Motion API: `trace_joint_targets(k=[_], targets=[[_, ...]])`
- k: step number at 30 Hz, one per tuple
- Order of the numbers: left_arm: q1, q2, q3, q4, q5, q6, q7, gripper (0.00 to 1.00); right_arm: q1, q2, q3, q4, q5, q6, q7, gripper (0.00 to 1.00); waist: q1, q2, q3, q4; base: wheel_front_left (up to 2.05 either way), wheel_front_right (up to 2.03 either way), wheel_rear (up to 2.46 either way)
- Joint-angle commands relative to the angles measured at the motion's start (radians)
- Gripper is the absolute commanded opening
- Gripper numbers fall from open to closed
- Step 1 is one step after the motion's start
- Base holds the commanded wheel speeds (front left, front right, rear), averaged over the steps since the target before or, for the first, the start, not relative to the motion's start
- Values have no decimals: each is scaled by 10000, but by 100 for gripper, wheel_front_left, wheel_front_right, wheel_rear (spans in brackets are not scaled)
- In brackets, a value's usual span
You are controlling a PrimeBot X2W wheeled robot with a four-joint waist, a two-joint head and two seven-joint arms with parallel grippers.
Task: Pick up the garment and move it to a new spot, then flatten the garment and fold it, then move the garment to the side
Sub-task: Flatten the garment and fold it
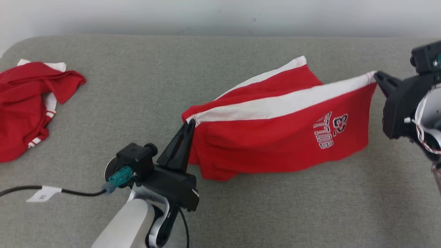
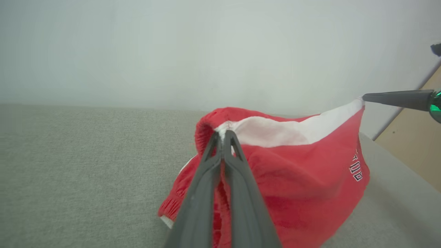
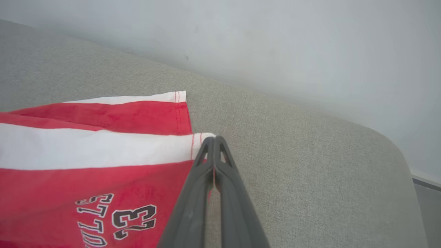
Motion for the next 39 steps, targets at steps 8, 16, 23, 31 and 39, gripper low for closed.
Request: trace_joint_targets(k=[8,16,23,31,39], targets=[[-860,-552,-43,1047,-222,-24,143,0,-1558,-270,1116,1536,-183,-22,-292,0,-3,-1,403,717,0,0,0],[-1506,-999,-137,1864,-477,89,244,0,-2862,-184,1568,3012,-412,-22,-1104,0,-3,-1,682,1091,0,0,0],[-2055,-1263,-291,2553,-735,181,272,15,-3548,165,1326,4241,-893,-22,-1859,3,-3,-1,872,1397,0,0,0],[-2502,-1344,-415,3124,-885,441,-148,100,-3700,819,634,5424,-1348,-22,-2933,100,-3,-1,911,1525,0,0,0],[-1416,-671,-15,2259,-377,557,-700,100,-2989,960,66,6078,-818,-22,-2507,100,-3,-1,221,1402,0,0,0]])
